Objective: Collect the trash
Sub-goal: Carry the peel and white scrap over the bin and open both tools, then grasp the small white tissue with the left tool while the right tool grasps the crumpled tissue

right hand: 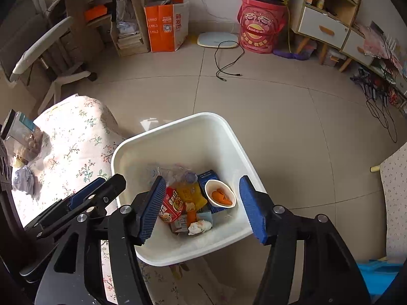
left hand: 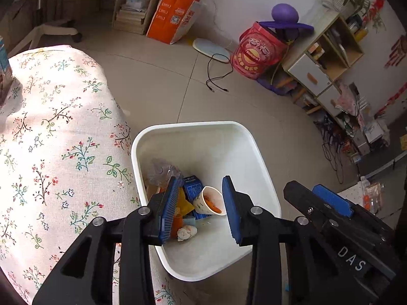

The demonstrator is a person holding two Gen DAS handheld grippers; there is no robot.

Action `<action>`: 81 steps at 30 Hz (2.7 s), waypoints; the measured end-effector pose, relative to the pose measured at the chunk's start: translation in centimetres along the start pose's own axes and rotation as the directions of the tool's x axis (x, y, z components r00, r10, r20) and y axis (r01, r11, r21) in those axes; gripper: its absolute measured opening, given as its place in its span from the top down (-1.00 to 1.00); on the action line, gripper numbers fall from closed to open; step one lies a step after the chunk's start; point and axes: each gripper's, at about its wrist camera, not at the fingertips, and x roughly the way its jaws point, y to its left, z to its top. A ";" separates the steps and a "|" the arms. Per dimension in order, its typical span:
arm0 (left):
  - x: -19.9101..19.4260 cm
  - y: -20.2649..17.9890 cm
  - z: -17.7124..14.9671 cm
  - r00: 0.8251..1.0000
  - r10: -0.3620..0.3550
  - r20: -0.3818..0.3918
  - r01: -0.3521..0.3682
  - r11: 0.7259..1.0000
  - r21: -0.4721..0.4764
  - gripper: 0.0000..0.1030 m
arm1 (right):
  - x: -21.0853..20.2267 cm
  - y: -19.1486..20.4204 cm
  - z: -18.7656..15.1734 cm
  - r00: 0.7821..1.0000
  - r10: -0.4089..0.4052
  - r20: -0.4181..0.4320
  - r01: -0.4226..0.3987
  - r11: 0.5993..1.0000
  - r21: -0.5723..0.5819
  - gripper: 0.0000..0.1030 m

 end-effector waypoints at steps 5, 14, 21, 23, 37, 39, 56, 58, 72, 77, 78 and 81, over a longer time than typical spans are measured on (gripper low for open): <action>-0.8 0.5 0.0 1.000 0.004 0.005 -0.004 1.000 0.002 0.30 | -0.1 0.7 0.2 1.000 0.003 0.004 -0.003 1.000 -0.013 -0.12; -4.1 3.6 0.2 0.996 0.063 0.063 -0.062 0.998 -0.023 0.30 | -0.3 3.9 0.5 1.000 0.014 0.016 -0.013 0.996 -0.087 -0.33; -8.2 10.8 0.1 0.979 0.180 0.095 -0.168 0.979 -0.117 0.27 | 0.1 8.8 0.0 0.999 0.040 0.008 -0.037 0.972 -0.234 -0.49; -9.7 14.0 0.0 0.975 0.202 0.092 -0.183 0.965 -0.186 0.05 | 0.2 10.0 0.0 0.998 0.061 0.000 -0.059 0.967 -0.248 -0.50; -18.2 34.9 -2.0 0.924 0.367 0.105 -0.230 0.755 -0.614 0.01 | -0.5 20.8 -2.1 0.983 0.186 0.001 -0.164 0.870 -0.465 -0.60; -18.2 36.7 -1.8 0.917 0.383 0.111 -0.236 0.745 -0.625 0.01 | -0.4 21.7 -2.4 0.982 0.189 -0.002 -0.167 0.862 -0.479 -0.60; -13.9 42.8 1.6 0.897 0.432 0.096 -0.316 0.777 -0.544 0.05 | 0.9 32.0 -7.9 0.961 0.268 -0.064 -0.248 0.737 -0.629 -0.60; -13.6 43.0 1.7 0.892 0.443 0.093 -0.335 0.785 -0.521 0.22 | 1.3 32.7 -7.9 0.957 0.281 -0.069 -0.262 0.739 -0.620 -0.60; -15.6 43.0 0.3 0.917 0.381 0.120 -0.280 0.826 -0.489 0.64 | 3.5 38.8 -7.5 0.891 0.439 -0.114 -0.429 0.736 -0.523 -0.60; -17.5 43.1 -0.7 0.903 0.408 0.133 -0.307 0.831 -0.464 0.65 | 3.6 41.4 -8.2 0.870 0.479 -0.114 -0.457 0.699 -0.550 -0.60; -17.8 43.2 -0.9 0.900 0.413 0.135 -0.312 0.830 -0.462 0.65 | 3.5 41.8 -8.2 0.868 0.484 -0.107 -0.457 0.697 -0.553 -0.59; -18.6 43.6 -1.4 0.898 0.420 0.134 -0.316 0.825 -0.469 0.65 | 3.6 42.6 -7.5 0.860 0.504 -0.083 -0.467 0.710 -0.527 -0.52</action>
